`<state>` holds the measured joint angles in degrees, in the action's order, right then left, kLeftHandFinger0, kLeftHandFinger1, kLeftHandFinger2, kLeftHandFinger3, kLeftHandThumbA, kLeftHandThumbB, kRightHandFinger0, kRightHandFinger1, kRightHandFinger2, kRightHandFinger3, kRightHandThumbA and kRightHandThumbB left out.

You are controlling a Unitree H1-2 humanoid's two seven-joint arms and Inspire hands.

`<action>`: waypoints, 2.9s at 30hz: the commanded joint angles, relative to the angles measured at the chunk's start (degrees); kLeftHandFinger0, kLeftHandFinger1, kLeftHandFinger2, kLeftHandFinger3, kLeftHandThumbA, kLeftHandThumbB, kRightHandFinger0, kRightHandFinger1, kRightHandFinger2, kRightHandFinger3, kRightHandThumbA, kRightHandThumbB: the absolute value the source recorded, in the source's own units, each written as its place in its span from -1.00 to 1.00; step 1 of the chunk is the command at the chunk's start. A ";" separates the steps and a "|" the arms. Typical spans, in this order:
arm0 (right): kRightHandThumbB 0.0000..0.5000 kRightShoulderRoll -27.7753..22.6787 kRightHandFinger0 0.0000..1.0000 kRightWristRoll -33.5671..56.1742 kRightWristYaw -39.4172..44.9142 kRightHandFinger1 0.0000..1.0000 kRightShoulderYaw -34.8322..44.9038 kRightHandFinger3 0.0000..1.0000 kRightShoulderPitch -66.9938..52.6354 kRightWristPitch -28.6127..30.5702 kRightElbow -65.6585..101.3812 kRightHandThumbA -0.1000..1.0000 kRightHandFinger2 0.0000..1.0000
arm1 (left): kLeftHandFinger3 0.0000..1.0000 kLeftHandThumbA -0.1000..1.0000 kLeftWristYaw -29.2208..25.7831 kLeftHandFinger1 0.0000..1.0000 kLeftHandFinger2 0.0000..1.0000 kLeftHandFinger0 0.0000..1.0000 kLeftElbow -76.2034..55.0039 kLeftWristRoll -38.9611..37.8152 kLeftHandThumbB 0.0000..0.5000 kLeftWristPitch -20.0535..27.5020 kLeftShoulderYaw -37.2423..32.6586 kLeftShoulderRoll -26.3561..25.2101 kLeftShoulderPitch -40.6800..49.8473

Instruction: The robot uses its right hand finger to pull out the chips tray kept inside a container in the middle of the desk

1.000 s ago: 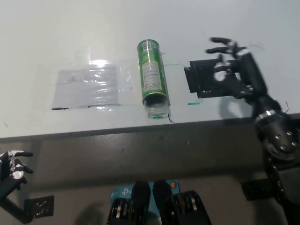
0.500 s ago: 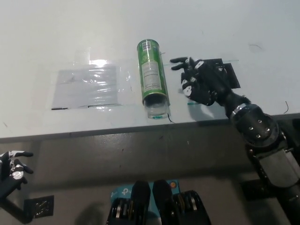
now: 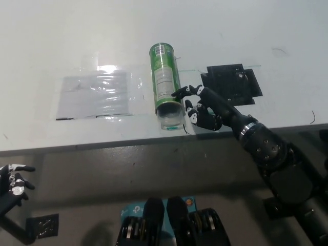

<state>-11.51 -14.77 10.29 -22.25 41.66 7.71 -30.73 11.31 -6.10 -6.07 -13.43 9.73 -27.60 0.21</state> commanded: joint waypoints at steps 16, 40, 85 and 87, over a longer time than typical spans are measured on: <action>-0.20 1.28 -1.00 -4.88 0.66 -1.00 -1.17 0.42 -0.49 5.11 4.70 -1.00 0.37 | 0.16 -0.71 1.28 -0.40 -0.21 -0.46 -1.90 -0.15 -1.00 0.06 1.13 -2.35 -1.29; -0.20 -0.04 -1.00 -2.62 3.68 -1.00 2.71 0.52 -2.58 2.35 9.55 -1.00 0.37 | 0.13 -0.76 0.70 -0.41 -0.25 -0.47 -3.34 -0.52 -1.00 -1.76 1.89 -1.49 -0.19; -0.18 0.86 -0.93 -12.64 -2.91 -0.74 -0.53 0.47 -8.23 6.60 4.95 -1.00 0.37 | 0.15 -0.61 2.40 -0.40 -0.23 -0.49 -3.61 -0.08 -1.00 -0.67 2.87 -2.94 -1.41; -0.15 0.55 -0.97 -12.89 -3.21 -0.74 -0.39 0.47 -9.01 6.29 4.91 -1.00 0.37 | 0.16 -0.60 2.30 -0.39 -0.23 -0.47 -3.84 0.22 -1.00 -0.85 2.93 -3.13 -1.14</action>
<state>-9.00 -25.01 7.96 -22.62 33.89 14.29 -27.06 13.02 -7.99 -6.02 -15.08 12.04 -28.35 -0.31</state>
